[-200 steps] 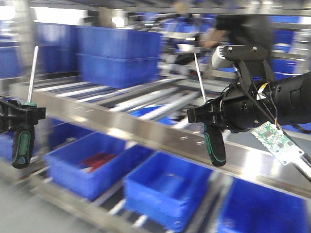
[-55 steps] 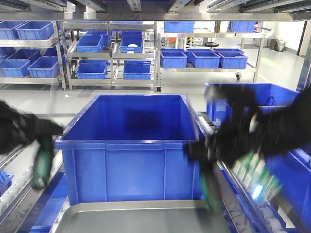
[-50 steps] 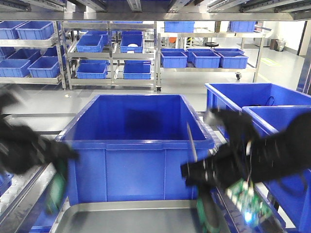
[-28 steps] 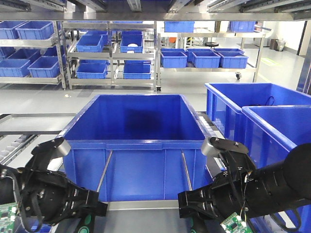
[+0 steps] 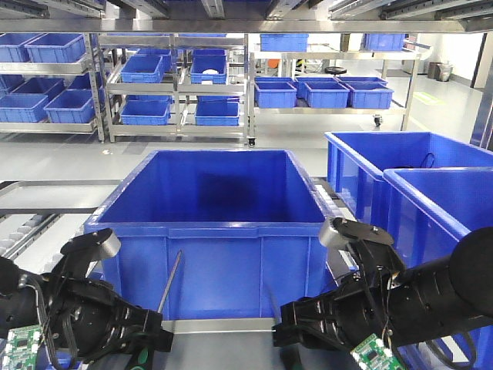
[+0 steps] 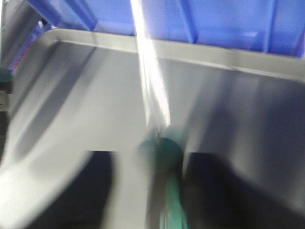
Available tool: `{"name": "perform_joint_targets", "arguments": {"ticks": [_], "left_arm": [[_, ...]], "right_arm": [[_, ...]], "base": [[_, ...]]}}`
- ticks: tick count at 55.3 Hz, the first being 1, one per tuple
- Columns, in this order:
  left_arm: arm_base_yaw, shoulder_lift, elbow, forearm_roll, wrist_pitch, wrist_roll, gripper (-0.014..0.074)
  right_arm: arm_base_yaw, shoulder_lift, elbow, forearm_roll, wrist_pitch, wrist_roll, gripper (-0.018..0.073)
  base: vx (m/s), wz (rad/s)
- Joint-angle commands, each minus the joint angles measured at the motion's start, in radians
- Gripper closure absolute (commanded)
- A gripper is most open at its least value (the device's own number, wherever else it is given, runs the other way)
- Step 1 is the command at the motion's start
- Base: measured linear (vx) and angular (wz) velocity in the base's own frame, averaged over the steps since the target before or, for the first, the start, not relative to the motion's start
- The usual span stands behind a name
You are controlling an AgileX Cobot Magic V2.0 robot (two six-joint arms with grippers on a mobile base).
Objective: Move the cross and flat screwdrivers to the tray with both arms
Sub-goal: 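Lower both screwdrivers toward the metal tray in front of the bin, then open both grippers to lay the screwdrivers flat on the tray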
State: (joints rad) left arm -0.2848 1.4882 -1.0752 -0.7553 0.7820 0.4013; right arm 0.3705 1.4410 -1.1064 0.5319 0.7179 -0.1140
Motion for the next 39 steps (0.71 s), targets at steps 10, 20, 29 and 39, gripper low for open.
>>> {"name": "perform_joint_targets", "arguments": {"ticks": [10,20,29,39], "left_arm": [[-0.006,-0.033,-0.028,-0.054,0.004,0.006,0.0120],[-0.006,-0.067,-0.029,-0.055,0.002,0.006,0.0086],[-0.006,-0.185,-0.029,-0.056,-0.069,0.006,0.0086],[-0.006,-0.310,-0.028,-0.056,-0.147,0.005,0.0086]], "right_arm": [[-0.003,-0.038,-0.030,0.028,-0.069,-0.005,-0.0032],[-0.003,-0.038,-0.030,0.027,-0.077,-0.007,0.0003],[-0.003,-0.038,-0.030,0.027,-0.074,-0.007,0.0032],[-0.003,-0.038,-0.030,0.027,-0.074,-0.010,0.0060]], "base": [[0.00,0.00],[0.00,0.00],[0.00,0.00],[0.00,0.00]]}}
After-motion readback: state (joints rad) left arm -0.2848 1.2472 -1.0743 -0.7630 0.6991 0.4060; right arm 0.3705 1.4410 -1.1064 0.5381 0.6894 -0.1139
